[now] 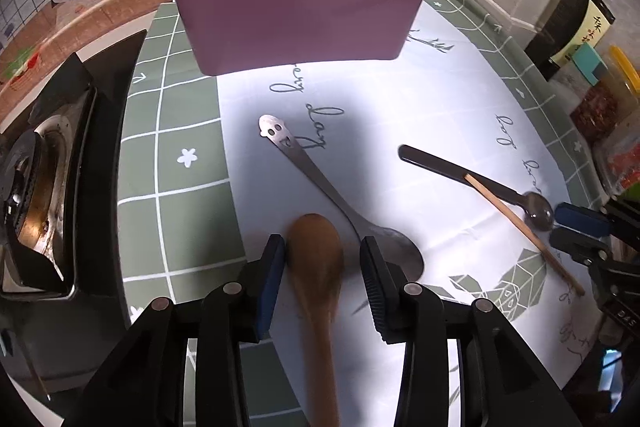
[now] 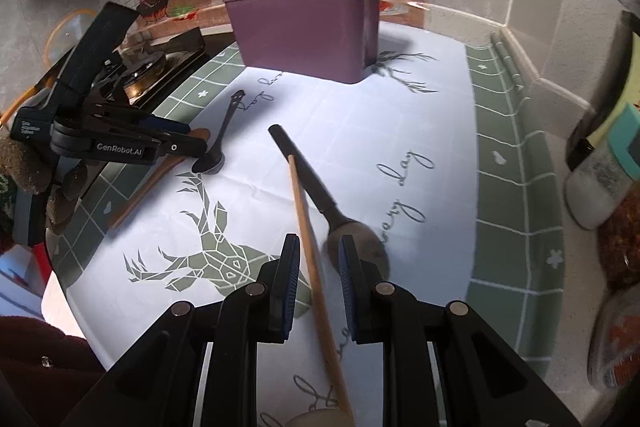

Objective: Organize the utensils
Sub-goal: 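Grasp the wooden spoon with the left gripper while the right gripper lifts the spatula, then carry the wooden spoon and wooden-handled spatula up over the purple holder, then lower the wooden spoon and spatula into the purple holder and open both grippers, then grasp the black-handled spoon with the right gripper while the left gripper approaches the silver spoon, then lift the black-handled spoon with the right gripper while the left gripper grasps the silver spoon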

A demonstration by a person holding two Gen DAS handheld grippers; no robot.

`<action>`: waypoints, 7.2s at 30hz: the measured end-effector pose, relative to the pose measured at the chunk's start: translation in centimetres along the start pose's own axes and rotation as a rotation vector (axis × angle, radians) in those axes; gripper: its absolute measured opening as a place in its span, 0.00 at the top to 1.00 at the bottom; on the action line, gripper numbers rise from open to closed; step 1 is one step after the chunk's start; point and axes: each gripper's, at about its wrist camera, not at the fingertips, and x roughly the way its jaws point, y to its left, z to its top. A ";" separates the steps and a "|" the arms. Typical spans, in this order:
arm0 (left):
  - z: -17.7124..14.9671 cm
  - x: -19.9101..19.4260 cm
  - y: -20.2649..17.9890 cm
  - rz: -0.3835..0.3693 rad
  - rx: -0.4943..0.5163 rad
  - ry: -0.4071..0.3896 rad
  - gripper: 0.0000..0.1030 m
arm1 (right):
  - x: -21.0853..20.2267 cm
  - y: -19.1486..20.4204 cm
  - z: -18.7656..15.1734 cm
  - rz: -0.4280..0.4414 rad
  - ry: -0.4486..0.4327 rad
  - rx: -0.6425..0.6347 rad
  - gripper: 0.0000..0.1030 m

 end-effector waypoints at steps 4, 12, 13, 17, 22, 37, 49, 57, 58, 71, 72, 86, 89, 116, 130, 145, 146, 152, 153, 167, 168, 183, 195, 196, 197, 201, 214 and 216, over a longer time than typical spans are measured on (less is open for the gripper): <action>-0.5 -0.3 0.2 -0.006 -0.019 -0.004 0.61 | 1.2 0.7 1.0 0.021 0.009 -0.023 0.87; -1.4 -0.9 1.2 -0.001 -0.043 -0.003 0.60 | 3.4 1.8 2.3 0.039 0.032 -0.058 0.89; -1.4 -0.9 1.3 -0.002 -0.044 -0.002 0.60 | 3.6 1.7 2.5 0.037 0.035 -0.053 0.89; -1.5 -0.9 1.3 0.000 -0.048 0.000 0.59 | 4.5 1.2 2.7 0.022 0.046 -0.043 0.90; -1.3 -0.7 1.0 0.008 -0.042 0.000 0.56 | 4.3 1.7 2.6 -0.013 0.033 -0.066 0.95; -0.1 0.0 0.2 0.091 -0.053 0.005 0.70 | -1.9 -1.6 4.1 0.024 -0.139 0.135 0.95; -1.6 -10.0 1.5 -0.065 -0.218 -0.305 0.70 | -5.4 -2.8 4.9 0.026 -0.239 0.198 0.95; -1.7 -13.0 1.2 -0.087 -0.224 -0.369 0.70 | -6.1 -2.0 5.7 0.023 -0.263 0.185 0.95; -1.7 -13.2 1.2 -0.087 -0.222 -0.376 0.70 | -6.2 -2.0 5.8 0.023 -0.267 0.183 0.95; 2.7 -22.2 2.1 -0.111 -0.194 -0.613 0.70 | -12.8 -0.2 11.9 -0.008 -0.484 0.103 0.95; 3.7 -24.3 2.2 -0.113 -0.179 -0.666 0.70 | -14.7 0.2 13.3 -0.018 -0.540 0.080 0.95; 13.9 -29.0 4.8 -0.083 -0.138 -0.836 0.70 | -21.0 1.8 26.8 -0.094 -0.763 -0.011 0.95; 15.3 -26.4 5.6 -0.092 -0.152 -0.794 0.70 | -18.1 1.1 27.5 -0.084 -0.716 0.004 0.95; 16.2 -10.6 8.4 -0.183 -0.262 -0.457 0.44 | -2.8 -2.9 24.4 -0.007 -0.375 0.116 0.78; 4.2 -11.9 6.6 -0.063 -0.309 -0.405 0.40 | -2.8 -4.9 10.7 -0.037 -0.151 0.131 0.73; -3.3 -4.9 2.1 -0.053 -0.274 -0.109 0.40 | 2.3 -2.4 4.2 0.007 0.061 0.072 0.73; -3.3 -4.5 1.5 -0.048 -0.263 -0.096 0.40 | 2.5 -2.3 4.2 0.006 0.061 0.074 0.73; -3.1 -4.1 -0.3 -0.040 -0.241 -0.086 0.40 | 3.2 -1.6 3.5 -0.003 0.067 0.047 0.73; -3.2 -4.2 -0.3 -0.032 -0.236 -0.088 0.40 | 3.2 -1.5 3.3 -0.002 0.067 0.039 0.72; -3.1 -3.5 -2.7 -0.016 -0.266 -0.140 0.41 | 1.0 -2.4 -0.1 0.063 0.073 0.157 0.71; -2.9 -3.3 -2.7 -0.005 -0.291 -0.153 0.42 | 0.6 -2.6 -0.2 0.041 0.061 0.169 0.71; -2.7 -0.7 -3.4 0.137 -0.289 -0.167 0.71 | -1.3 -5.9 -1.3 -0.051 0.010 0.281 0.71; -4.1 -7.6 -0.5 0.089 -0.224 -0.316 0.72 | 0.1 -2.1 0.4 0.018 0.026 0.126 0.71; -4.3 -8.4 -0.3 0.087 -0.219 -0.329 0.72 | 0.4 -1.8 0.8 0.023 0.024 0.111 0.71; -4.4 -9.3 0.1 0.087 -0.217 -0.342 0.72 | 0.8 -1.5 1.4 0.026 0.024 0.098 0.71; -4.9 -11.6 1.2 0.085 -0.234 -0.367 0.72 | 3.0 -0.3 4.0 0.009 0.020 0.053 0.71; -5.5 -14.0 2.8 0.095 -0.269 -0.382 0.72 | 8.0 0.1 7.5 -0.039 0.039 0.030 0.87; -5.3 -14.1 3.0 0.093 -0.279 -0.378 0.72 | 8.0 0.4 7.3 -0.054 0.034 0.002 0.89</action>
